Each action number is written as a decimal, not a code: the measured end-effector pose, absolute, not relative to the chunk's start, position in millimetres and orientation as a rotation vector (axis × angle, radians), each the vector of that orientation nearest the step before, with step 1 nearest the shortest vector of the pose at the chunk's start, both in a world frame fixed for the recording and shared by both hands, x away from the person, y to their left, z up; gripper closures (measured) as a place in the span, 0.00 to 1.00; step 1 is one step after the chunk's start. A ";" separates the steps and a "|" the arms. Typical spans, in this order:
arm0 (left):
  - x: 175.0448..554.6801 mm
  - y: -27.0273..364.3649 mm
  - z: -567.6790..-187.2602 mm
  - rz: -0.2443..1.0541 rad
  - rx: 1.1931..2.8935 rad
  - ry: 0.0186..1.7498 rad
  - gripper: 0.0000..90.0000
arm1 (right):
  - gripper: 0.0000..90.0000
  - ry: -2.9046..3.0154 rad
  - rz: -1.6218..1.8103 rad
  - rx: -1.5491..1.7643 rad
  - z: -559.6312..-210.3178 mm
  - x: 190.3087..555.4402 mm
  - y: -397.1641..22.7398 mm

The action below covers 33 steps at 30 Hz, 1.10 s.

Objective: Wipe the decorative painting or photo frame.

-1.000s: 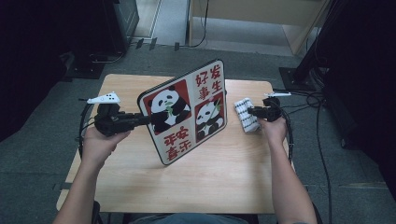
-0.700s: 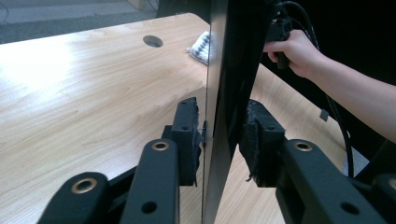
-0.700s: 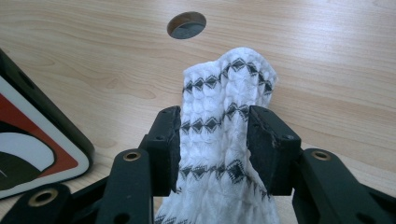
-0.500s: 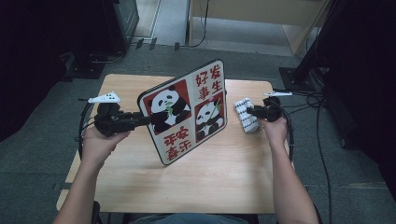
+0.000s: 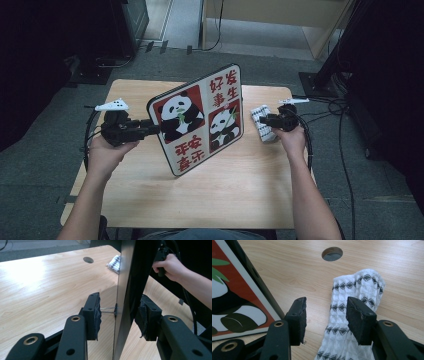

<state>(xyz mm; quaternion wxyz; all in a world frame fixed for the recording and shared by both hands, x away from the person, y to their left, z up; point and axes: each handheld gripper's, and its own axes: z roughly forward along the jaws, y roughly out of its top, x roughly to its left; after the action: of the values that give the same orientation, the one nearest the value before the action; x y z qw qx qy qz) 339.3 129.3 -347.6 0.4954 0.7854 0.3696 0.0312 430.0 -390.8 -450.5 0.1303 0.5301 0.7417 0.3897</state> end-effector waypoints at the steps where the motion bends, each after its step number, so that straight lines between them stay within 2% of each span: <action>1: 339.6 129.6 -347.9 0.078 1.904 0.898 0.64 | 0.58 2.158 1.131 1.537 -450.4 429.9 -390.2; 17: 343.7 134.5 -354.6 0.081 1.902 0.934 0.63 | 0.57 2.172 1.132 1.521 -449.7 430.4 -384.5; 33: 347.9 137.5 -362.0 0.088 1.892 0.974 0.58 | 0.56 2.187 1.128 1.516 -451.6 431.3 -380.9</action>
<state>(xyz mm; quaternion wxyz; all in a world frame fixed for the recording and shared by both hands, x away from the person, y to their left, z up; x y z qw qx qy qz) 347.9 137.5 -362.0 0.4846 0.7771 0.3999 0.0360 431.3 -380.9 -451.6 0.1253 0.5202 0.7509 0.3871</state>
